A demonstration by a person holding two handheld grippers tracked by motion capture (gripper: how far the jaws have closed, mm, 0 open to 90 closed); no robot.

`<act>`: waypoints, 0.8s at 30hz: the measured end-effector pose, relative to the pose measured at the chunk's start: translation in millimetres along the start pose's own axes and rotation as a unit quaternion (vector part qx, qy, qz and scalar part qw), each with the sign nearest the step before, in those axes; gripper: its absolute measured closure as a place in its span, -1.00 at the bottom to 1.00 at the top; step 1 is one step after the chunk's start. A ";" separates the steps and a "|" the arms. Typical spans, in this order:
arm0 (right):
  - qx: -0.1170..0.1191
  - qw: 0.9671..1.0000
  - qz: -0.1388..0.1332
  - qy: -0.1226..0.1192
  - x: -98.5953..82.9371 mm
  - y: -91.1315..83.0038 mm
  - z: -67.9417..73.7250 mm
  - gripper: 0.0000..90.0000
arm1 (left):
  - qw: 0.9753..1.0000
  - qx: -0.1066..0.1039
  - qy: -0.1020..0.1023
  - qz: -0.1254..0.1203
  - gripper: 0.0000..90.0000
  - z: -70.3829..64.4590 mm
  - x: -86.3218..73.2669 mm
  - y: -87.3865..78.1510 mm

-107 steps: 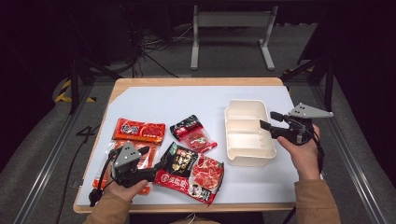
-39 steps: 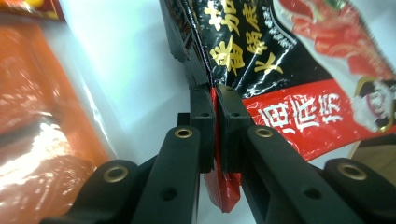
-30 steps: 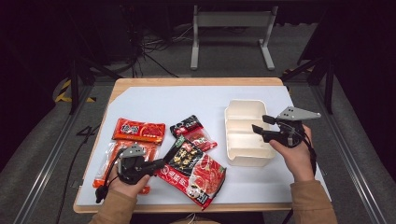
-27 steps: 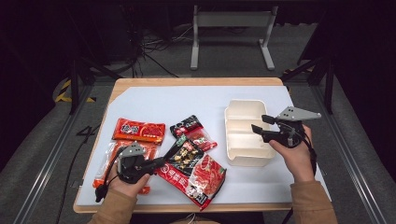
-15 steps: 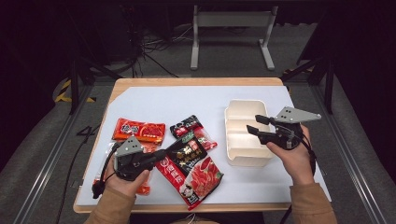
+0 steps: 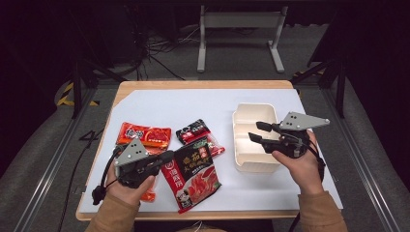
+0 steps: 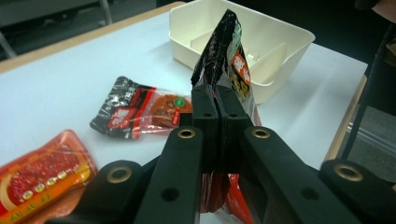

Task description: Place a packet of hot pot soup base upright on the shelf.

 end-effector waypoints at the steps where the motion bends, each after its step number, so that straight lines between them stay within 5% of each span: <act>1: 0.005 1.000 -0.002 -0.002 1.2 1.0 2.5 0.17 | 1.000 -0.001 0.004 -0.002 0.97 -1.0 1.6 -1.1; 24: 0.085 0.996 0.006 -0.029 12.8 33.2 48.1 0.01 | 0.997 -0.023 0.071 -0.033 0.98 -21.7 38.0 -9.4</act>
Point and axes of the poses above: each handheld gripper's, and its own axes: y roughly forward along the jaws, x roughly out of its top, z roughly to its left, the point moved 5 cm from there along y, roughly forward along the jaws, and after that the axes turned 1 degree about x, right-handed, at the moved point
